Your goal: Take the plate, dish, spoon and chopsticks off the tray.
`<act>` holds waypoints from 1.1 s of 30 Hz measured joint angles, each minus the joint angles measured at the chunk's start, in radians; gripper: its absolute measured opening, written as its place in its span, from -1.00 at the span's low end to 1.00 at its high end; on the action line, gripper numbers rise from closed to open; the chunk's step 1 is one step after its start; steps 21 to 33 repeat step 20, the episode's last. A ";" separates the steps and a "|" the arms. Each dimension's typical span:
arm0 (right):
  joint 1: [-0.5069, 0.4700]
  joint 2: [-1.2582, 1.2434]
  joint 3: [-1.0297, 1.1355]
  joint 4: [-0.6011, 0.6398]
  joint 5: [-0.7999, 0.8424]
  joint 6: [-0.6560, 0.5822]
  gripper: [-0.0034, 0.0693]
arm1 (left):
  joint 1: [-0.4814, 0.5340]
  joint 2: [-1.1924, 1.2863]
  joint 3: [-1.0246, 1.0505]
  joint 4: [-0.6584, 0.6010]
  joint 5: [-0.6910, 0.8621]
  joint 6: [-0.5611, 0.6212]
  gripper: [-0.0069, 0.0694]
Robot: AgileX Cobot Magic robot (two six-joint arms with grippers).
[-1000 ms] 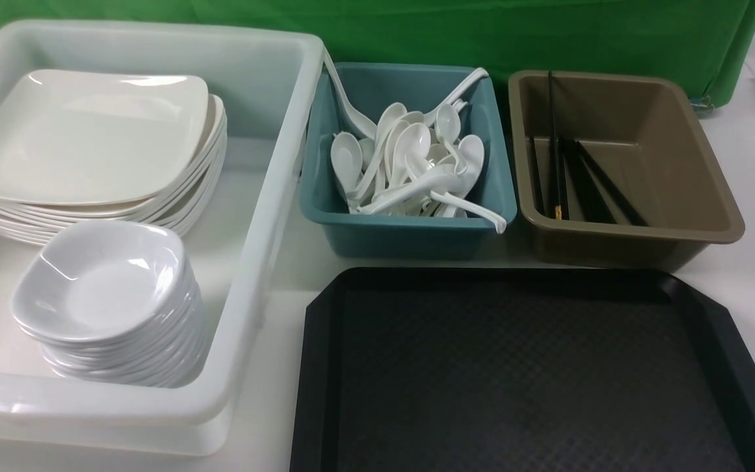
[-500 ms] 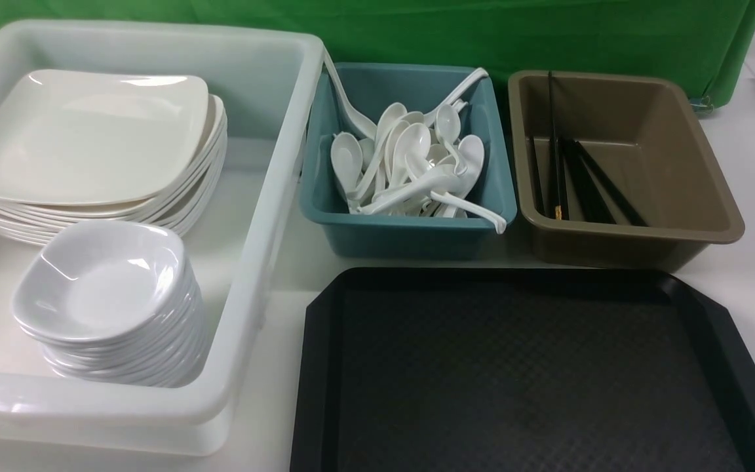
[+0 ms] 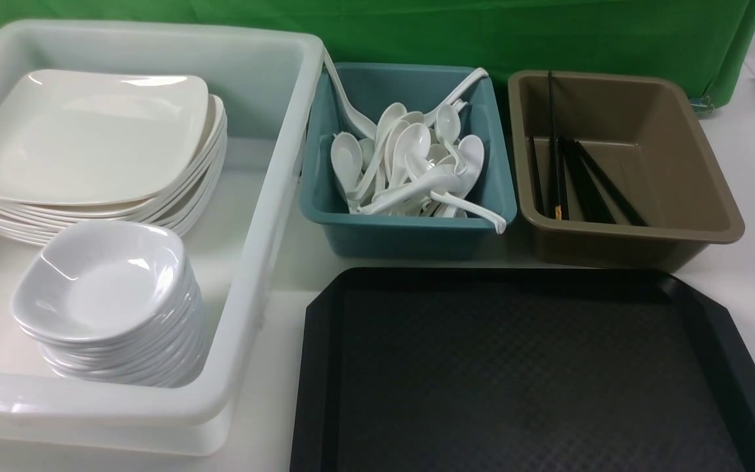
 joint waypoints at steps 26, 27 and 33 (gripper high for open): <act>0.000 0.000 0.000 0.000 0.000 0.000 -0.35 | 0.000 0.000 0.000 0.000 0.000 0.000 -0.77; 0.000 0.000 0.000 0.000 0.000 0.000 -0.35 | 0.000 0.000 0.000 0.000 0.000 0.000 -0.77; 0.000 0.000 0.000 0.000 0.000 0.000 -0.35 | 0.000 0.000 0.000 0.000 0.000 0.000 -0.77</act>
